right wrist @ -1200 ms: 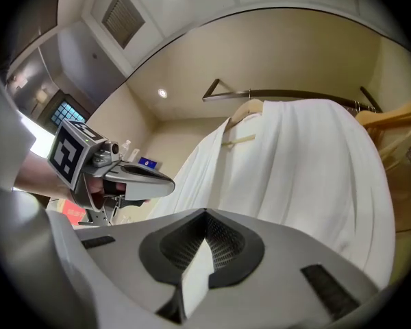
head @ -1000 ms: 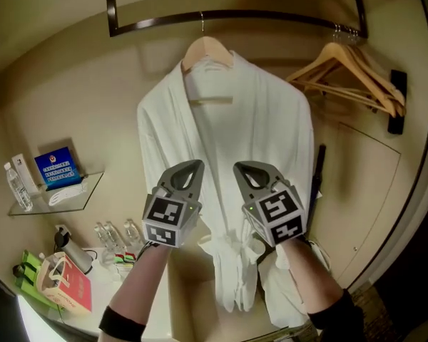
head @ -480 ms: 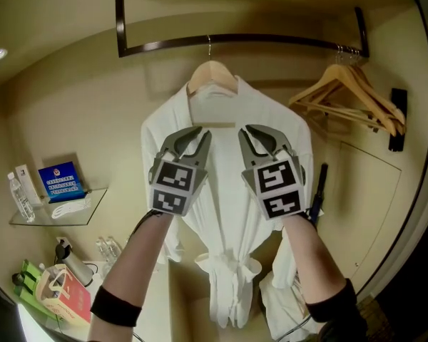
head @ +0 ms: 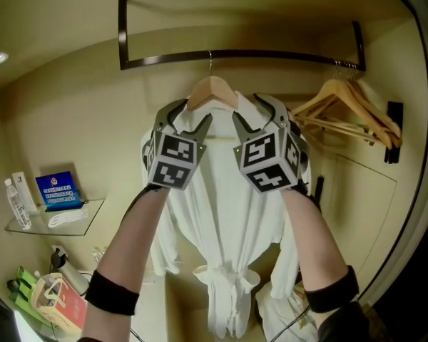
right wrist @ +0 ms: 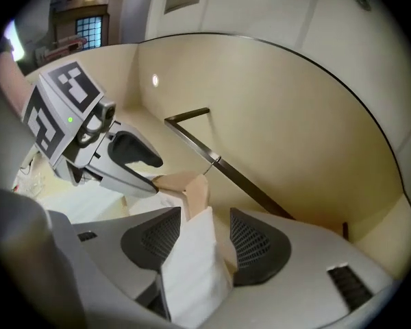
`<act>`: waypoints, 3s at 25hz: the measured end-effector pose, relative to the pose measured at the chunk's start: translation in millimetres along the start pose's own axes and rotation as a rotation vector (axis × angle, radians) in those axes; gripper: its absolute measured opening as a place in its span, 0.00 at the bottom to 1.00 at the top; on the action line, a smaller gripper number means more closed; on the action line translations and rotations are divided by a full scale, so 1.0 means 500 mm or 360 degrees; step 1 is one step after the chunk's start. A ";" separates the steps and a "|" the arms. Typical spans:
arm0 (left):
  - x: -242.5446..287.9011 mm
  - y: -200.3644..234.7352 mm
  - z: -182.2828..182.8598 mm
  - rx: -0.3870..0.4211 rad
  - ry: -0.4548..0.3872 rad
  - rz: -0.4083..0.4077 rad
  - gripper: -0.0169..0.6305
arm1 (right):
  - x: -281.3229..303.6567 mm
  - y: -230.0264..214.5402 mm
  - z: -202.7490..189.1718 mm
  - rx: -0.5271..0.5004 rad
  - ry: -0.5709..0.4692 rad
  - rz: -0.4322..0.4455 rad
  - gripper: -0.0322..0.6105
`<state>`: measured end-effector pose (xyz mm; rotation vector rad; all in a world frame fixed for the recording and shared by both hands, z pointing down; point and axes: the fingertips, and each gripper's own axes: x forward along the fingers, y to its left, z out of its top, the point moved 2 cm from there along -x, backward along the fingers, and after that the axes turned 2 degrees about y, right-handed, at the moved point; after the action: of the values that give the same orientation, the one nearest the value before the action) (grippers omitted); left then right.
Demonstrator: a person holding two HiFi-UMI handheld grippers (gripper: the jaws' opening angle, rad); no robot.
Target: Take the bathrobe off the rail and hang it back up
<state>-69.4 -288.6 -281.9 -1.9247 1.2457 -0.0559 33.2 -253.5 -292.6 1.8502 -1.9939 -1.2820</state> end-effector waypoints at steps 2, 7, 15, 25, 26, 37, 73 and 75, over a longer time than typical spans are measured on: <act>0.016 0.015 0.007 0.0036 0.0005 0.0015 0.41 | 0.019 0.002 -0.002 -0.0081 0.0033 0.0002 0.46; 0.043 0.038 0.008 0.0105 0.0030 0.0021 0.44 | 0.056 0.005 0.002 -0.0256 0.0101 0.0025 0.53; 0.082 0.046 -0.015 0.0125 0.0064 -0.0011 0.45 | 0.115 0.012 -0.009 -0.0314 0.0169 0.0096 0.54; 0.118 0.043 -0.024 0.0196 0.0074 -0.0018 0.26 | 0.162 0.027 -0.008 -0.0352 0.0184 0.0141 0.34; 0.119 0.041 -0.025 0.0226 0.0076 -0.0009 0.25 | 0.163 0.026 -0.009 -0.0338 0.0179 0.0134 0.32; 0.118 0.049 -0.023 0.0281 0.0126 0.0028 0.25 | 0.173 0.028 -0.008 -0.0307 0.0140 0.0140 0.32; -0.044 -0.053 -0.087 0.0287 0.0377 0.0106 0.25 | 0.037 0.152 -0.056 -0.0071 -0.0028 0.0353 0.31; -0.059 -0.071 -0.104 0.0291 0.0408 0.0124 0.25 | 0.024 0.172 -0.073 -0.0053 -0.0035 0.0387 0.31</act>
<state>-81.0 -291.1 -213.4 -1.7481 1.4294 -0.3737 -12.3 -291.4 -219.4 1.5281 -2.1163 -1.2604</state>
